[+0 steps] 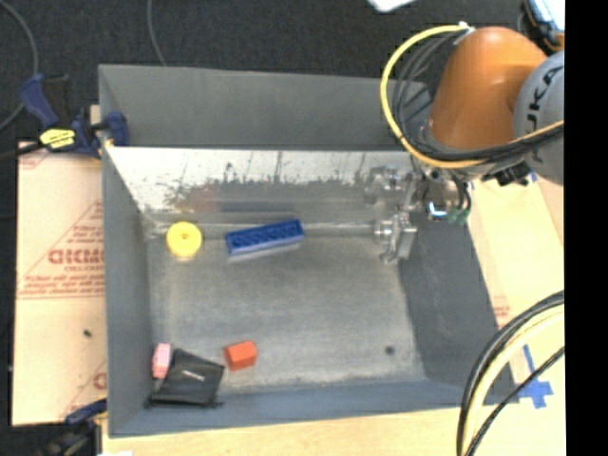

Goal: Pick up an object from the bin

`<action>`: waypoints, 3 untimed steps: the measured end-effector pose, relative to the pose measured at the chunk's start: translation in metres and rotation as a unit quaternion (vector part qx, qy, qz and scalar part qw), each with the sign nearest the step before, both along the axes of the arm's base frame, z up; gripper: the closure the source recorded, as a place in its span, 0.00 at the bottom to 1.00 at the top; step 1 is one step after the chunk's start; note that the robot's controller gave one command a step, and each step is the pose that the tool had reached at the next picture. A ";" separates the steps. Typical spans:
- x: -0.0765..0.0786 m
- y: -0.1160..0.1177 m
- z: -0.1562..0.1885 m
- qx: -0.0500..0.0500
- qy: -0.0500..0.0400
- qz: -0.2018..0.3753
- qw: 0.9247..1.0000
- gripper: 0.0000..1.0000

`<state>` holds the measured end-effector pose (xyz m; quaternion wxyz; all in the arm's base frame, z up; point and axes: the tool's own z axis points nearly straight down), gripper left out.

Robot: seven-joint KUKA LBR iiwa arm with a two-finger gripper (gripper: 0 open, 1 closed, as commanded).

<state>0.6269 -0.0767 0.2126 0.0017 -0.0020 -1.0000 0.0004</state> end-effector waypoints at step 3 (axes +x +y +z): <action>0.025 0.046 -0.029 0.000 -0.007 -0.089 0.996 0.00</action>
Offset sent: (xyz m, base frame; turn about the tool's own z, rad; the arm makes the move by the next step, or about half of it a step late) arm 0.0172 0.0102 -0.0616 0.0082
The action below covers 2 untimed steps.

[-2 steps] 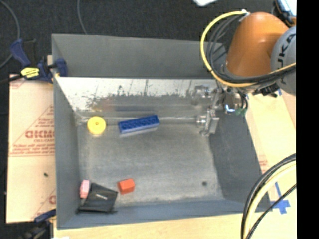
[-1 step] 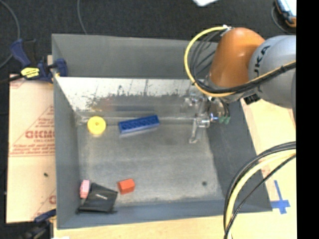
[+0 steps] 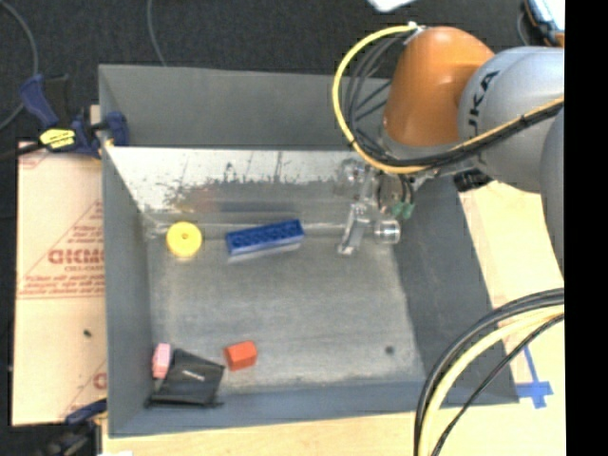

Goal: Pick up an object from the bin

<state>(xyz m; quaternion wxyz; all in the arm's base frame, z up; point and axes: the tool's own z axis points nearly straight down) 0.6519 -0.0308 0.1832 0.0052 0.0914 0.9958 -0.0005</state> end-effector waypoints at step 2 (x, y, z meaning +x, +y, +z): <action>0.000 0.060 -0.046 0.000 0.001 0.003 1.000 0.00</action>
Offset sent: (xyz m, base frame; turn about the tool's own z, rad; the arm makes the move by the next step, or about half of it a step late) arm 0.0010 0.0686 -0.0369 -0.0031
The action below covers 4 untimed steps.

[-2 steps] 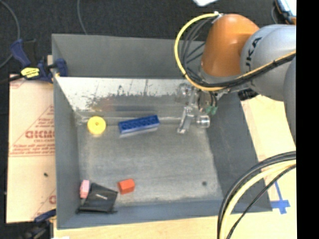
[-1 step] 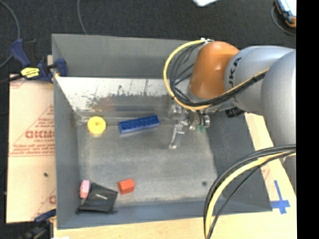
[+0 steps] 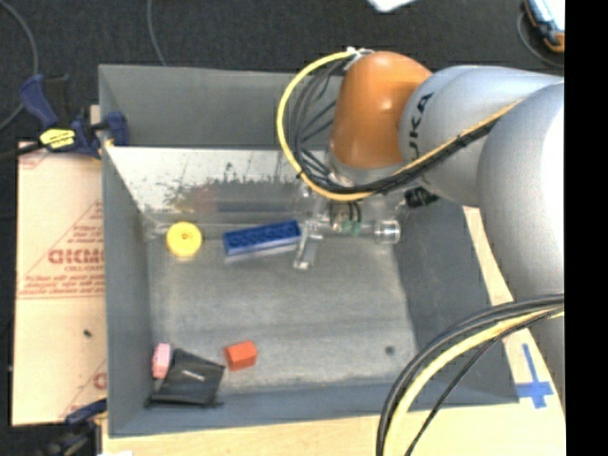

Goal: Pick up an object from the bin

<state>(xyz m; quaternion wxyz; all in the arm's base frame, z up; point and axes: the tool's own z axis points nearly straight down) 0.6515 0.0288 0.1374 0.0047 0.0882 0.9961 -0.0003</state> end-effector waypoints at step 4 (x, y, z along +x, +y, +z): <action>-0.001 0.052 -0.054 0.000 -0.008 -0.174 0.985 1.00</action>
Offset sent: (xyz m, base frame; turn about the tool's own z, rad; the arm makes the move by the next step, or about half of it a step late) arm -0.0019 0.0375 -0.0564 0.2421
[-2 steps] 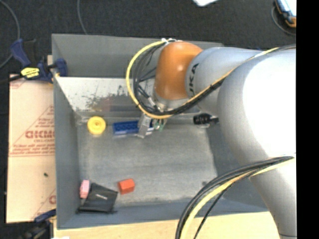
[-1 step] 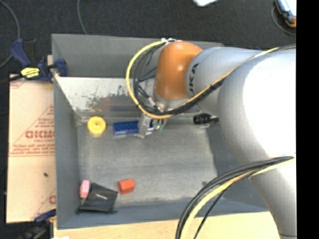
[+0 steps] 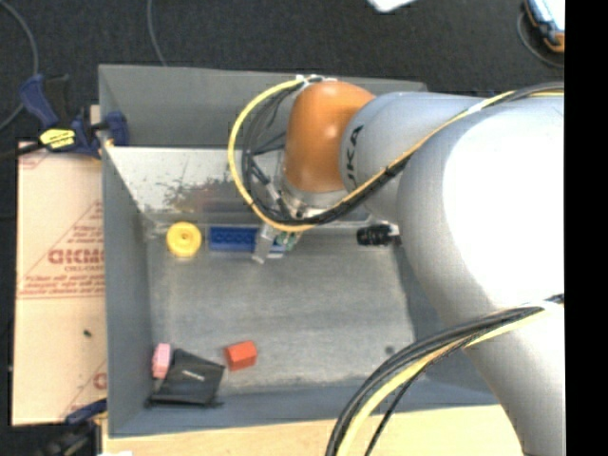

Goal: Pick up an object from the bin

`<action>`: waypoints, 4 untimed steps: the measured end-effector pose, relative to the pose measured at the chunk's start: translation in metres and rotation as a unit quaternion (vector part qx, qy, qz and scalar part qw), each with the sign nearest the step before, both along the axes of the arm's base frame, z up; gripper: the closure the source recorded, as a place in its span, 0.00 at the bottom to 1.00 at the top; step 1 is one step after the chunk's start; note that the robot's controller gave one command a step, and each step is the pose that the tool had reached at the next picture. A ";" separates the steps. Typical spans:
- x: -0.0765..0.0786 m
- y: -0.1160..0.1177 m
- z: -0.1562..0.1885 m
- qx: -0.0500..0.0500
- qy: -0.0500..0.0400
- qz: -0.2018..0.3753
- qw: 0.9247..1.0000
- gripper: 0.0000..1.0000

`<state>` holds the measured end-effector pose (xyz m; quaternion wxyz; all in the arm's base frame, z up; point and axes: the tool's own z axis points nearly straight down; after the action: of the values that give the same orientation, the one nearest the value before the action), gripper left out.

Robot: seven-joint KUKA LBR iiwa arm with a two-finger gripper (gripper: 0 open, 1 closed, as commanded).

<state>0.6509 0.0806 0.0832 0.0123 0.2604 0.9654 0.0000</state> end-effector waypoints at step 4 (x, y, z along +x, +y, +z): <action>-0.014 0.050 0.007 0.003 -0.006 -0.168 0.986 1.00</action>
Offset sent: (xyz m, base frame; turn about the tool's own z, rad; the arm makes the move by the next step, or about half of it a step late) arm 0.0000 0.0000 0.0000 0.0000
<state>0.6369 0.1304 0.0898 0.0174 0.4193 0.9077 0.0027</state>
